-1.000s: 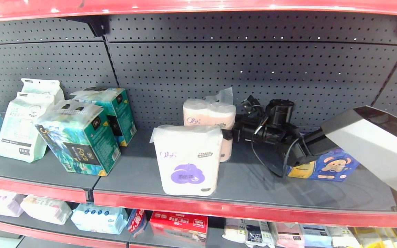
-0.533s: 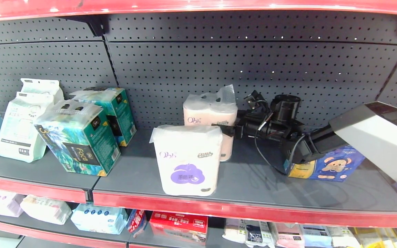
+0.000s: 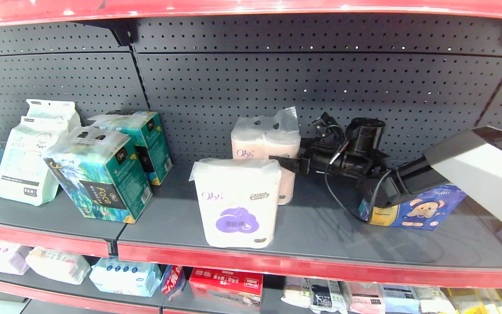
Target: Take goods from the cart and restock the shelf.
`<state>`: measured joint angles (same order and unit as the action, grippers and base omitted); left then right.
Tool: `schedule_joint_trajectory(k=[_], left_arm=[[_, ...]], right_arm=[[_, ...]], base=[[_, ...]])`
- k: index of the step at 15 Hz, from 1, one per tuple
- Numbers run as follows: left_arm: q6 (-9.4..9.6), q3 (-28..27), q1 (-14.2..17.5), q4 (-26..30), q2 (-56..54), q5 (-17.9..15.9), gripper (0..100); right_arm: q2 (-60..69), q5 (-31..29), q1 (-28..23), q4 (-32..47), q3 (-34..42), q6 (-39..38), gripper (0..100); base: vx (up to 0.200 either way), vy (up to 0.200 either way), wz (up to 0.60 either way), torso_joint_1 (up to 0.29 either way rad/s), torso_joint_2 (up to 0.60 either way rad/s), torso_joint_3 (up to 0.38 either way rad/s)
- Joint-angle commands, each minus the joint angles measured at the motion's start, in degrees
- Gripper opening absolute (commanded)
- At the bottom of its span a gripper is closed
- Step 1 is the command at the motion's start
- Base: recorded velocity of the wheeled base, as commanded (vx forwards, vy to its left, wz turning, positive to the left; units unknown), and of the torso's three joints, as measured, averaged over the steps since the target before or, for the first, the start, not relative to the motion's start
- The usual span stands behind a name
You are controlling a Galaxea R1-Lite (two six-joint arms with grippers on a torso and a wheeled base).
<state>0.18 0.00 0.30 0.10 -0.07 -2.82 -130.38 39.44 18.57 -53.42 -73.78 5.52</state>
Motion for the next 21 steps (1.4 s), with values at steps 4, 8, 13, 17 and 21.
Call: schedule_joint_trajectory(k=[4,8,13,17,21], left_arm=[[-0.01,0.0,0.0,0.0,0.1,0.0,100],[-0.01,0.0,0.0,0.0,0.1,0.0,100],[-0.01,0.0,0.0,0.0,0.1,0.0,100],[-0.01,0.0,0.0,0.0,0.1,0.0,100],[-0.01,0.0,0.0,0.0,0.1,0.0,100]], right_arm=[[2.3,0.0,-0.1,0.1,0.0,-0.2,100],[3.2,-0.1,-0.1,0.1,0.1,-0.2,100],[4.9,-0.1,-0.3,0.1,-0.1,-0.2,100],[6.6,-0.1,-1.3,0.2,-0.1,-0.3,100],[9.3,-0.6,-2.0,1.1,-0.1,-1.7,100]], base=[[0.0,0.0,0.0,0.0,0.0,0.0],[0.0,0.0,0.0,0.0,0.0,0.0],[0.0,0.0,0.0,0.0,0.0,0.0],[0.0,0.0,0.0,0.0,0.0,0.0],[0.0,0.0,0.0,0.0,0.0,0.0]])
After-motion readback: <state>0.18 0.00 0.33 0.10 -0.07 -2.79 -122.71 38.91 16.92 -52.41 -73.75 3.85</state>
